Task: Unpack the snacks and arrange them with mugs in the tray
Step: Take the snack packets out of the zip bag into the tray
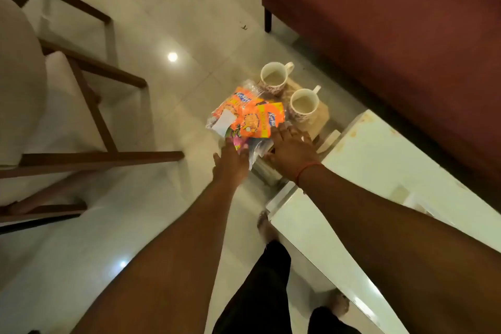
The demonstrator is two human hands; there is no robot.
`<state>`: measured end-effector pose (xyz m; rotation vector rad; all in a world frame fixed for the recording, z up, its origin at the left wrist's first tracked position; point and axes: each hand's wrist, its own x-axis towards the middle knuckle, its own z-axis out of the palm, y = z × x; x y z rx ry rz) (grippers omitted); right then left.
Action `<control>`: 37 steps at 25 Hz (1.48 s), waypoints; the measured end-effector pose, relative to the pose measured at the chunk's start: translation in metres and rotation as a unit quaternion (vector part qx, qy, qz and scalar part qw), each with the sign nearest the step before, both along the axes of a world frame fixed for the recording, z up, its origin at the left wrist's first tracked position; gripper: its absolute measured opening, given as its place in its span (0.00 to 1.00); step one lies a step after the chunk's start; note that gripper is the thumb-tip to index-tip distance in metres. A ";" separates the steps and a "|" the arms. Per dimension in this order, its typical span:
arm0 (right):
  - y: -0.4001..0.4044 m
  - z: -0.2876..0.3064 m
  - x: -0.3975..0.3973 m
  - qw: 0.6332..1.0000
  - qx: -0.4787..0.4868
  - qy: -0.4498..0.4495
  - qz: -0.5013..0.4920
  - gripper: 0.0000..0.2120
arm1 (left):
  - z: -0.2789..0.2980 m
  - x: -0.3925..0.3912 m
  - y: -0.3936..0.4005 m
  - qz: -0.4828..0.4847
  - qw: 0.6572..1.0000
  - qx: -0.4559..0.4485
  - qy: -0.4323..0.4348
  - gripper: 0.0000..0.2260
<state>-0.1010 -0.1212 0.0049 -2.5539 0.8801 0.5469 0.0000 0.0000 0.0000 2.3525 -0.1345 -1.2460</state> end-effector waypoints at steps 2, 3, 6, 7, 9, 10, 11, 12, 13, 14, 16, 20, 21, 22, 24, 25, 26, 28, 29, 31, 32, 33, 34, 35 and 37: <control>0.004 -0.021 0.025 0.998 -0.015 -0.001 0.066 0.34 | -0.025 0.013 -0.009 0.147 0.985 -0.043 0.076 0.27; 0.007 -0.032 0.036 0.995 -0.027 0.006 0.092 0.34 | -0.033 0.017 -0.013 0.215 0.971 -0.064 0.088 0.26; 0.017 -0.057 0.061 0.987 -0.062 0.043 0.143 0.33 | -0.050 0.024 -0.020 0.354 0.911 -0.124 0.172 0.22; 0.019 -0.067 0.066 0.985 -0.069 0.054 0.146 0.33 | -0.056 0.027 -0.022 0.370 0.891 -0.134 0.226 0.20; 0.023 -0.080 0.070 0.986 -0.067 0.062 0.139 0.32 | -0.069 0.033 -0.023 0.384 0.861 -0.147 0.301 0.19; 0.025 -0.086 0.072 0.987 -0.065 0.057 0.132 0.31 | -0.076 0.037 -0.024 0.384 0.853 -0.152 0.321 0.19; 0.027 -0.090 0.072 0.989 -0.064 0.047 0.125 0.31 | -0.082 0.041 -0.026 0.382 0.850 -0.159 0.325 0.19; 0.029 -0.093 0.072 0.990 -0.062 0.032 0.121 0.30 | -0.085 0.042 -0.028 0.381 0.854 -0.161 0.316 0.17; 0.030 -0.093 0.071 0.991 -0.063 0.020 0.119 0.30 | -0.088 0.043 -0.028 0.387 0.860 -0.161 0.290 0.14; 0.030 -0.092 0.072 0.991 -0.064 0.006 0.121 0.30 | -0.089 0.045 -0.028 0.400 0.865 -0.163 0.256 0.10; 0.030 -0.085 0.078 0.990 -0.066 -0.018 0.127 0.29 | -0.084 0.053 -0.025 0.423 0.867 -0.177 0.195 0.03; 0.031 -0.047 0.097 0.988 -0.051 -0.055 0.132 0.29 | -0.042 0.074 -0.017 0.373 0.900 -0.205 0.097 0.04; 0.032 -0.035 0.100 0.989 -0.043 -0.062 0.125 0.30 | -0.027 0.079 -0.015 0.346 0.909 -0.218 0.083 0.05; 0.033 -0.022 0.102 0.990 -0.033 -0.070 0.114 0.30 | -0.012 0.082 -0.013 0.313 0.920 -0.225 0.070 0.05; 0.034 0.013 0.098 0.991 -0.017 -0.106 0.083 0.32 | 0.026 0.087 -0.013 0.232 0.946 -0.226 0.031 0.05; 0.033 0.032 0.092 0.989 -0.011 -0.132 0.065 0.33 | 0.047 0.086 -0.015 0.179 0.959 -0.221 0.005 0.05; 0.030 0.051 0.083 0.986 -0.009 -0.163 0.043 0.34 | 0.069 0.084 -0.020 0.120 0.969 -0.214 -0.023 0.06; 0.019 0.088 0.055 0.974 -0.014 -0.226 -0.010 0.34 | 0.112 0.071 -0.036 -0.009 0.977 -0.206 -0.051 0.09; 0.013 0.102 0.039 0.969 -0.013 -0.245 -0.033 0.31 | 0.131 0.060 -0.047 -0.074 0.975 -0.203 -0.050 0.10; -0.001 0.127 -0.001 0.963 -0.006 -0.255 -0.089 0.24 | 0.168 0.031 -0.074 -0.215 0.957 -0.185 -0.067 0.09; -0.008 0.140 -0.026 0.960 -0.006 -0.251 -0.121 0.22 | 0.186 0.010 -0.090 -0.293 0.936 -0.173 -0.090 0.07; -0.015 0.152 -0.053 0.957 -0.011 -0.247 -0.153 0.19 | 0.204 -0.015 -0.106 -0.371 0.907 -0.166 -0.109 0.06; -0.021 0.164 -0.084 0.951 -0.023 -0.248 -0.184 0.17 | 0.222 -0.042 -0.122 -0.438 0.876 -0.159 -0.123 0.04; -0.027 0.174 -0.116 0.944 -0.039 -0.250 -0.213 0.14 | 0.238 -0.069 -0.135 -0.489 0.849 -0.155 -0.128 0.04; -0.038 0.192 -0.188 0.925 -0.072 -0.262 -0.266 0.11 | 0.264 -0.127 -0.155 -0.532 0.826 -0.162 -0.092 0.08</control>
